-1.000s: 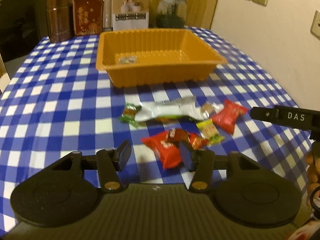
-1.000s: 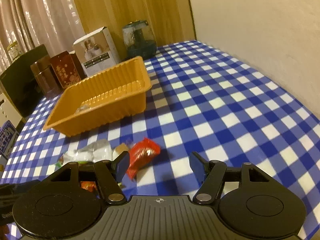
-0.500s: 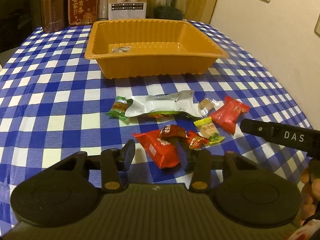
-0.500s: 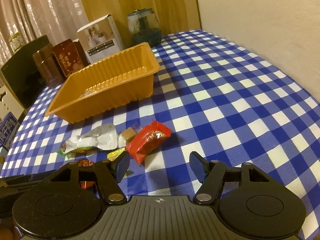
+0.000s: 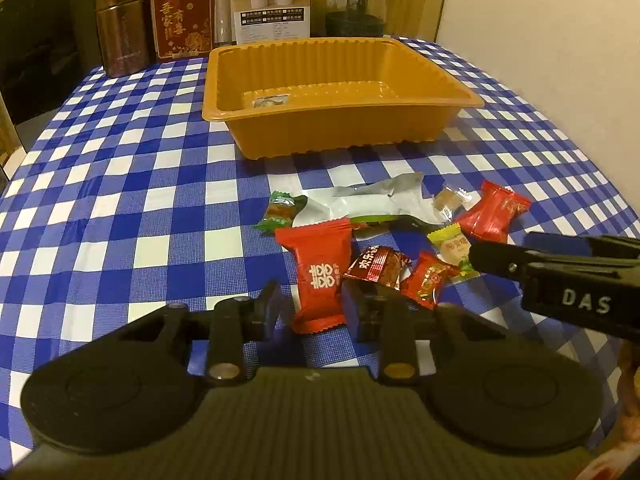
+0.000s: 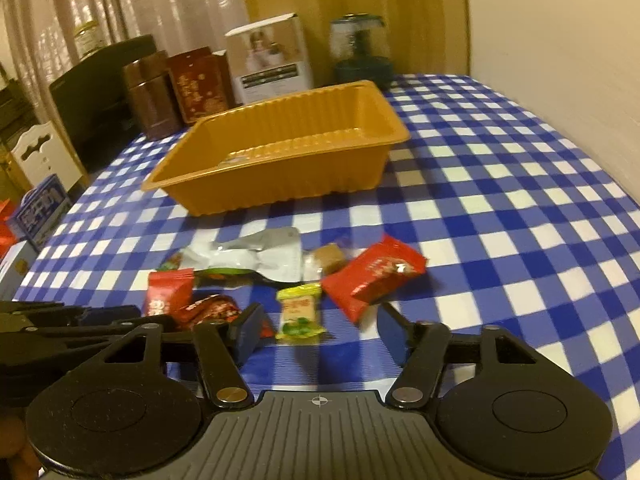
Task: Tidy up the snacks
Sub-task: 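Grasp the red square candy with the left tool while the right tool grasps the yellow candy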
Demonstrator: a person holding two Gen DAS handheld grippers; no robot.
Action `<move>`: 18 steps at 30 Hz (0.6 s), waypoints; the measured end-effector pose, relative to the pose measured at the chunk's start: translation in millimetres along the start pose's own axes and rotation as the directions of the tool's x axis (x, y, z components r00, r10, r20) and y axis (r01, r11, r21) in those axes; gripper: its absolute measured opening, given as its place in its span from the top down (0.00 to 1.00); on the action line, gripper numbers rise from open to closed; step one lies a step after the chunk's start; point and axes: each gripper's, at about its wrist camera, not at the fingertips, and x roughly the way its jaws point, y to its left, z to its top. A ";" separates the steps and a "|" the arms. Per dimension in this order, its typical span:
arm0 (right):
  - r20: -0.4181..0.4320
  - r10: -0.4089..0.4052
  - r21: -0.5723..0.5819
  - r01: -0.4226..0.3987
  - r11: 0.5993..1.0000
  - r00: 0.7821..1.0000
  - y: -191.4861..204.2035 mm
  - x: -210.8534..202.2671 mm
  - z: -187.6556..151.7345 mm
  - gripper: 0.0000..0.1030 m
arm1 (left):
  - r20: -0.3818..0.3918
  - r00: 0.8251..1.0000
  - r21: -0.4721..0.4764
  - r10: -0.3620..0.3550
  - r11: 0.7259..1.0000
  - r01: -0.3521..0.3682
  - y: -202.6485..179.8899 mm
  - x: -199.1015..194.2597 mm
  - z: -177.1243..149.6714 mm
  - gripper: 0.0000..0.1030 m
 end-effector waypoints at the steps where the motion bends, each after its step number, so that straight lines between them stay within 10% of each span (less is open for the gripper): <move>1: -0.007 0.006 -0.002 -0.006 1.000 1.000 1.3 2.9 0.3 0.56 | 0.000 1.000 -0.003 -0.001 1.000 0.001 0.8 0.0 -0.1 0.69; 18: -0.058 -0.018 -0.089 0.013 0.996 0.998 19.3 35.0 0.2 0.75 | 0.023 1.000 -0.037 -0.005 0.999 0.006 1.4 6.5 1.0 0.64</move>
